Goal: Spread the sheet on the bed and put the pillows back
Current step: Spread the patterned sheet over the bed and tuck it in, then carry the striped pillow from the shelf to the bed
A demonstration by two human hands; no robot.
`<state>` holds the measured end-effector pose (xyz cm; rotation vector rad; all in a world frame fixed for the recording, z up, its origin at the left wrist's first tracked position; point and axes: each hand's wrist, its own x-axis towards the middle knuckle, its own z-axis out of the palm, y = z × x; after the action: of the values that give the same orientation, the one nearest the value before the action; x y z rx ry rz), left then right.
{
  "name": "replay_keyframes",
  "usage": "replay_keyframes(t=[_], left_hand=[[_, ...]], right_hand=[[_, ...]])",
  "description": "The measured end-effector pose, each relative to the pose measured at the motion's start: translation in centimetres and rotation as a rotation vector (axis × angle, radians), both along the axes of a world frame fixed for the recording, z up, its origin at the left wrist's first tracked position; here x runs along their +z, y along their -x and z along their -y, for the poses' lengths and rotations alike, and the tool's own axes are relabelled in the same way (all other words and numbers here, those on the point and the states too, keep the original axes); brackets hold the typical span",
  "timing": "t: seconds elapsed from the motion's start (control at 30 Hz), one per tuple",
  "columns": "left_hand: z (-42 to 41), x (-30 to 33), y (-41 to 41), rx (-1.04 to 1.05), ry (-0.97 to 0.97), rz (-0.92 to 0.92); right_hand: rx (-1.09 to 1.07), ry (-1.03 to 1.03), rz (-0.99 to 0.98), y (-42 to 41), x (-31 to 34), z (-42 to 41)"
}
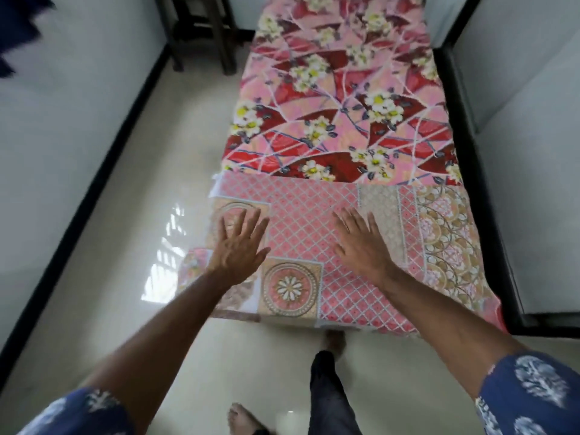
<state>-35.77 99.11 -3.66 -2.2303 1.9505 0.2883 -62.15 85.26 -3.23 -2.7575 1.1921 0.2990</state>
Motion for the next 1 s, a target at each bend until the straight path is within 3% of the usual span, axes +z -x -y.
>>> replay_keyframes(t=[0.13, 0.37, 0.67, 1.0], left_hand=[[-9.4, 6.4, -3.8, 0.041, 0.062, 0.055], [-24.6, 14.6, -11.3, 0.287, 0.133, 0.097], [-39.8, 19.3, -19.2, 0.694, 0.252, 0.132], [-56.6, 21.7, -26.1, 1.291, 0.189, 0.267]], right_hand=[[0.098, 0.044, 0.057, -5.8, 7.1, -6.5], [0.267, 0.079, 0.143, -18.7, 16.3, -16.8], [0.73, 0.079, 0.248, -37.6, 18.9, -28.8], [1.307, -0.023, 0.332, -56.9, 20.8, -44.8]])
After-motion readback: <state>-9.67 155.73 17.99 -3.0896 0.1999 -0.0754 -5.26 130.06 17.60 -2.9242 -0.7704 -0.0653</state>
